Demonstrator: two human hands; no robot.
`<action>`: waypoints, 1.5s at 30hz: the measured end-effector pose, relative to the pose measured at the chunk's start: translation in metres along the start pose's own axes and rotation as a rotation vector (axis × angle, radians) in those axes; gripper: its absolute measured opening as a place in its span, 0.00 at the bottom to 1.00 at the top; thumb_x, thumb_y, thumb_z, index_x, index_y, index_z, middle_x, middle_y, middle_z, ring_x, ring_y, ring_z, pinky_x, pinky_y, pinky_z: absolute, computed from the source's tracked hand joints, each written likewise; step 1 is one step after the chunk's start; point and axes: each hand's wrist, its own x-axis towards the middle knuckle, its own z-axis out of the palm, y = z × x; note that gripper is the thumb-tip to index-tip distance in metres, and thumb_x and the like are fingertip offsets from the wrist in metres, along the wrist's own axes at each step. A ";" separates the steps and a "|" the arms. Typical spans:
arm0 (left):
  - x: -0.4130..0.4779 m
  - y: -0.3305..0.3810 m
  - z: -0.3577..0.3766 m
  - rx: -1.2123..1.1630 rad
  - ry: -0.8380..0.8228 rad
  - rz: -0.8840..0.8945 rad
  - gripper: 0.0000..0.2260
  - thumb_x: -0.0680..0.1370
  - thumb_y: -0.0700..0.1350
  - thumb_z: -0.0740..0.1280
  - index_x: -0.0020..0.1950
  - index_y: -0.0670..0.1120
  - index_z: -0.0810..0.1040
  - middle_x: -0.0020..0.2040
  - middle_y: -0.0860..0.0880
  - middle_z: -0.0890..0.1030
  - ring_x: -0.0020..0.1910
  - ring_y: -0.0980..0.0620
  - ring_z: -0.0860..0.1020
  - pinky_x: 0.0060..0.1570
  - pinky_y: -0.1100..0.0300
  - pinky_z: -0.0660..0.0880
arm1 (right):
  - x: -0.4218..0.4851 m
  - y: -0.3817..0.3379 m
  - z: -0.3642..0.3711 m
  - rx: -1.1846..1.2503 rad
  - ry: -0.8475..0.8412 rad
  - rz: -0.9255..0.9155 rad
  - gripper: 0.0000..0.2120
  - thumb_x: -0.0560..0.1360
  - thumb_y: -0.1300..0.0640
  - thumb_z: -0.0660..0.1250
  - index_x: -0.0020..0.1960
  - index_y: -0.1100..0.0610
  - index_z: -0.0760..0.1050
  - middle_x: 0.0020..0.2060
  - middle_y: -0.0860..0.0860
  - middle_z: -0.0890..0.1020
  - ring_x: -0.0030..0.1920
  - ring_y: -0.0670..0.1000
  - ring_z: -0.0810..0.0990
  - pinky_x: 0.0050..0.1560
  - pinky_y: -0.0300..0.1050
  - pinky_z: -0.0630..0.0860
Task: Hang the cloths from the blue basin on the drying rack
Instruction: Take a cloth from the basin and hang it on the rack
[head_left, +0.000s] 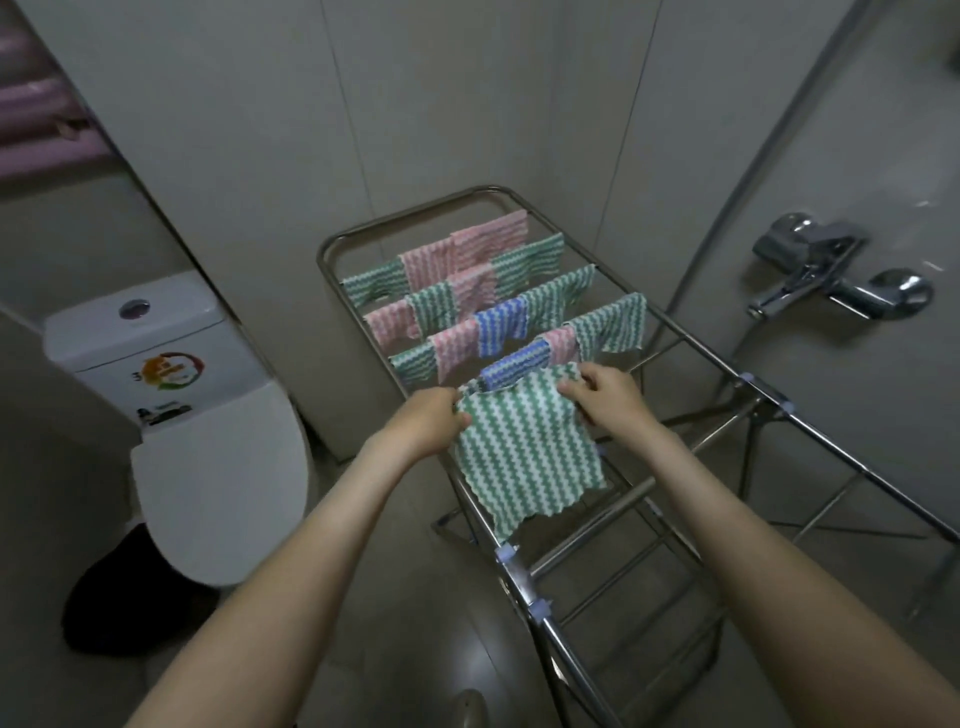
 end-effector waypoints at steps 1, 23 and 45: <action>0.007 -0.003 0.005 0.022 0.003 -0.007 0.09 0.80 0.45 0.61 0.52 0.39 0.74 0.55 0.38 0.78 0.53 0.42 0.78 0.46 0.56 0.70 | 0.003 0.003 0.005 0.006 -0.020 0.039 0.16 0.76 0.54 0.66 0.33 0.55 0.66 0.29 0.54 0.73 0.35 0.54 0.75 0.34 0.45 0.66; 0.071 -0.011 0.088 0.232 -0.260 0.141 0.13 0.78 0.38 0.59 0.63 0.39 0.70 0.60 0.36 0.76 0.59 0.39 0.75 0.53 0.52 0.72 | 0.040 0.056 0.070 -0.744 -0.331 -0.288 0.12 0.78 0.48 0.62 0.58 0.51 0.74 0.54 0.48 0.77 0.62 0.51 0.67 0.60 0.46 0.47; -0.035 -0.050 0.047 0.023 0.224 -0.127 0.13 0.81 0.46 0.58 0.62 0.42 0.72 0.61 0.40 0.77 0.61 0.42 0.74 0.59 0.53 0.71 | -0.004 -0.039 0.083 -0.410 -0.412 -0.583 0.28 0.76 0.50 0.66 0.73 0.50 0.61 0.69 0.49 0.67 0.69 0.49 0.59 0.63 0.42 0.53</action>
